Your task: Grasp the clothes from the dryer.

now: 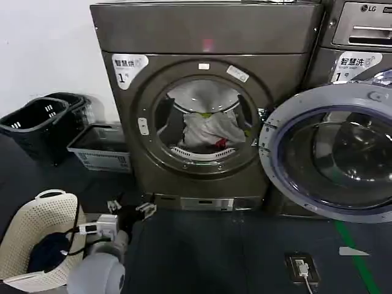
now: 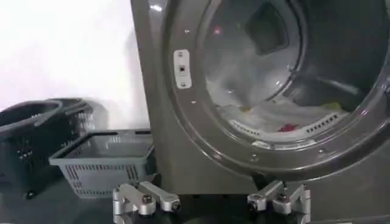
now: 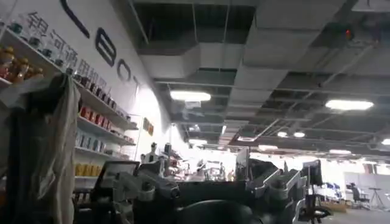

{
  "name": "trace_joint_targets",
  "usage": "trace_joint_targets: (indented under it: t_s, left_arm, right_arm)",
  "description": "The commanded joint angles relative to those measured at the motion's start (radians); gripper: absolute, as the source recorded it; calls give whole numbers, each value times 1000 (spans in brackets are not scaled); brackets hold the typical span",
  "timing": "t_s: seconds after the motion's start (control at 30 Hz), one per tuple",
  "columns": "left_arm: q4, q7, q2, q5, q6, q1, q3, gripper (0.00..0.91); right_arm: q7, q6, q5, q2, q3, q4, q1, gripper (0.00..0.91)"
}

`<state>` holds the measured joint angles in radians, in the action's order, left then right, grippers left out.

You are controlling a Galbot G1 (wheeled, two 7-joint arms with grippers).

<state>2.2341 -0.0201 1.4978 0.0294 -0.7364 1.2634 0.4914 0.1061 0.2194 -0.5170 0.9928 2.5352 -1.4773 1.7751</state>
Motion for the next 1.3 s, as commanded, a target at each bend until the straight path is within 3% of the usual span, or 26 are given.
trace_joint_targets:
  t_s: [0.03,0.63,1.0,1.3]
  left_arm:
    - [1,1,0,-1,-49,0,-3,907]
    - [8,17,0,-4,-49,8,-10,907]
    - [13,52,1,10,-49,6,-9,907]
    - [11,25,-1,1,-49,7,-9,907]
  right_arm:
    - [-3,0,-3,2,0,6,-1,907]
    - [-5,-4,-5,9,-1,14,-6,907]
    - [-80,-45,-56,-2,11,42,-3,907]
    - [-95,-55,-76,-3,10,41,-7,907]
